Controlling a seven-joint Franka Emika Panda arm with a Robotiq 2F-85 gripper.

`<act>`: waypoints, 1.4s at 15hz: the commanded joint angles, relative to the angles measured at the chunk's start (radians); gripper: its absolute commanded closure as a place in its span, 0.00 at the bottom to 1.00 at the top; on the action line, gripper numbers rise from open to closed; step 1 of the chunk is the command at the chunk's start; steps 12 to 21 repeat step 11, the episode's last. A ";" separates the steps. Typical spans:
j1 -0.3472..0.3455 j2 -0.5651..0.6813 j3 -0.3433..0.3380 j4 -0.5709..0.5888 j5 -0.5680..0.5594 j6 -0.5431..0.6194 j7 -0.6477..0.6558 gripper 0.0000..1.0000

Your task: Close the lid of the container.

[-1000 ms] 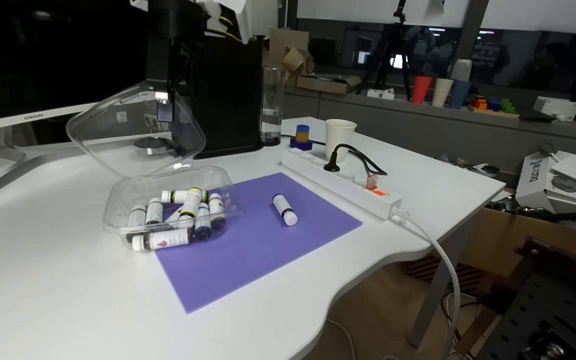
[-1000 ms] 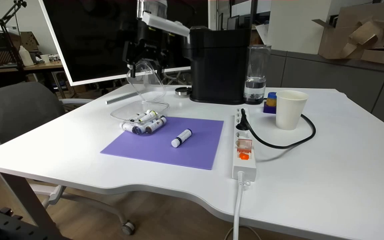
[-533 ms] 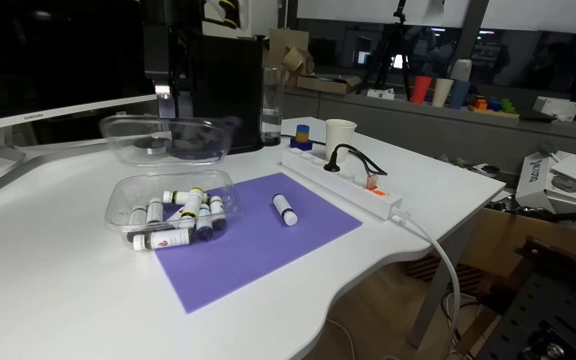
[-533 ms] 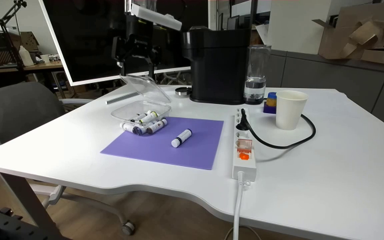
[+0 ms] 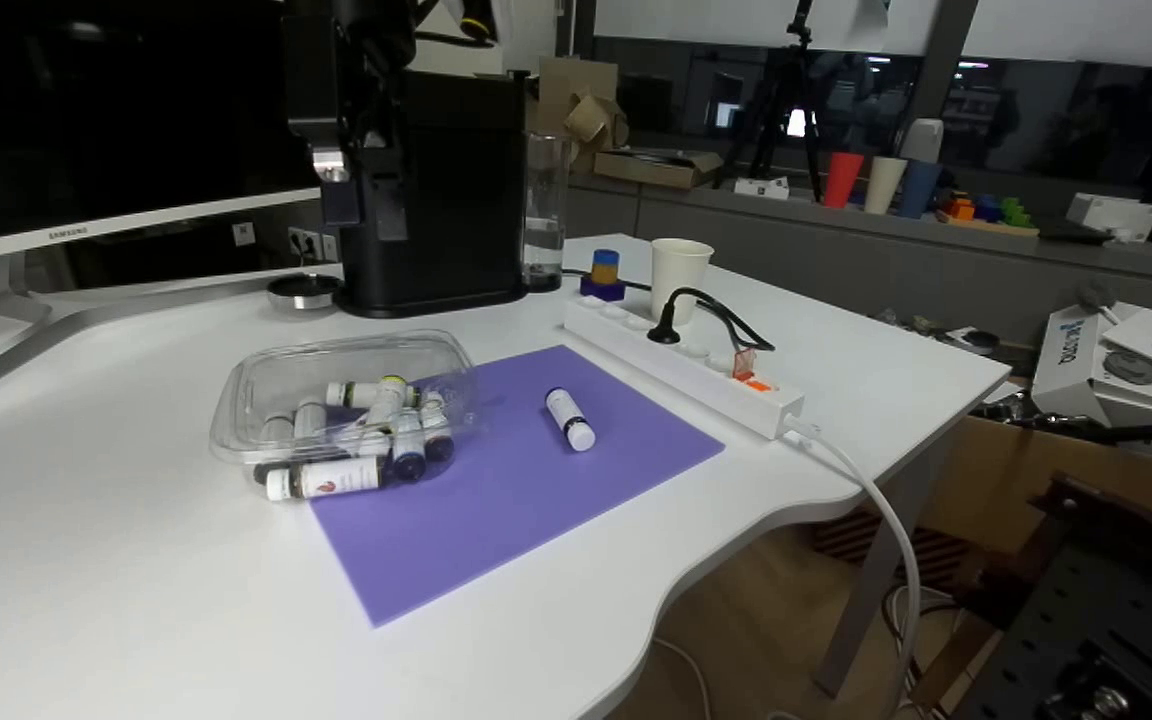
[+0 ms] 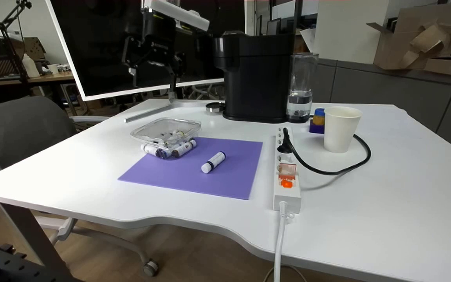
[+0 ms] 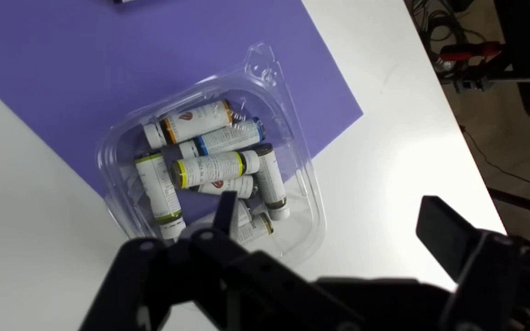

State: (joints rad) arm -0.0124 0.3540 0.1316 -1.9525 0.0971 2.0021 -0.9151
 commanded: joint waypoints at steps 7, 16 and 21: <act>-0.014 -0.007 -0.091 0.015 -0.026 0.119 0.367 0.00; -0.012 -0.025 -0.123 -0.014 -0.070 0.158 0.545 0.00; -0.012 -0.025 -0.123 -0.014 -0.070 0.158 0.545 0.00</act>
